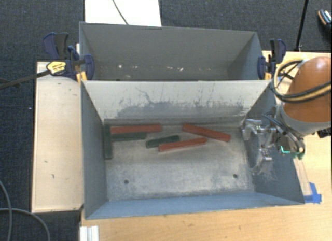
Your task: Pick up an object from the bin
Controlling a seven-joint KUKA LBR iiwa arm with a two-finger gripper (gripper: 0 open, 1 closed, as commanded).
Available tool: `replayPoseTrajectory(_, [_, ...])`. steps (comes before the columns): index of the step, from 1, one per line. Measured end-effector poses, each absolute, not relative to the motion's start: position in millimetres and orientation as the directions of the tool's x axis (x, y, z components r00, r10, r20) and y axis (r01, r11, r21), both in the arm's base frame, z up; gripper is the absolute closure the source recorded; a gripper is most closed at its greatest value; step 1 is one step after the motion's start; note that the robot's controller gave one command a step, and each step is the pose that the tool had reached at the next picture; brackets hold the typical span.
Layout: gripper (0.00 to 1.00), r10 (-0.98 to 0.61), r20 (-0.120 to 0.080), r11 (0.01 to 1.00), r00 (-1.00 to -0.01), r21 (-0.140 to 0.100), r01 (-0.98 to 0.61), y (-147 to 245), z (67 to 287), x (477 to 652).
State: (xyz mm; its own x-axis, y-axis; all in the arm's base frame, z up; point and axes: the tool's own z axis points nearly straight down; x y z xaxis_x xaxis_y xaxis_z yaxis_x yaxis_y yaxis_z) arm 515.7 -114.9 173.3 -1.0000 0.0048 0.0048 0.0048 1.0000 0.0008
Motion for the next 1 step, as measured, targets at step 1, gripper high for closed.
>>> replayPoseTrajectory(1, [0.00, -0.385, -0.005, 0.923, -0.923, 0.000, -0.385, -71.3, 69.7, 583.0])
